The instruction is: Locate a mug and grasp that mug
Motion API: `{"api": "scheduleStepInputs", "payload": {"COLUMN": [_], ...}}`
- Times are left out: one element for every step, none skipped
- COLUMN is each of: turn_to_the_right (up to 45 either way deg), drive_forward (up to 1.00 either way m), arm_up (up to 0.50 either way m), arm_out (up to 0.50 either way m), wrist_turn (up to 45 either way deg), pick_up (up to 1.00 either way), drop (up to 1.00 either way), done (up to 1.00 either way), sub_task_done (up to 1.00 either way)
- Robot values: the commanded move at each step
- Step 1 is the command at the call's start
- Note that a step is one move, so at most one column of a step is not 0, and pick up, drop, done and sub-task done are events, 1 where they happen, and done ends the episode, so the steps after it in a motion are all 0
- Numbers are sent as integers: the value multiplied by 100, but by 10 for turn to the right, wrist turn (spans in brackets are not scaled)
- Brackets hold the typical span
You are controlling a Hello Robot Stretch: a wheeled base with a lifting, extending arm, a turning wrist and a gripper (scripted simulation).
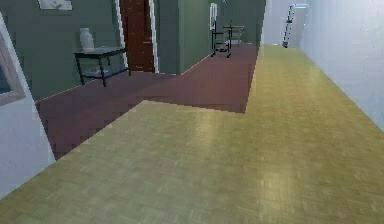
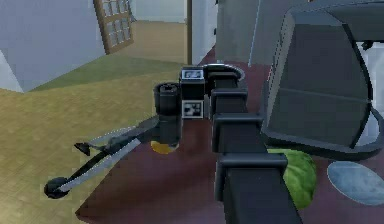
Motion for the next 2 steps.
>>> {"api": "scheduleStepInputs", "payload": {"turn_to_the_right": [0,0], "drive_forward": [0,0], "arm_up": [0,0], "arm_out": [0,0], "wrist_turn": [450,210], "pick_up": [0,0], "drop": [0,0], "done": [0,0], "sub_task_done": [0,0]}}
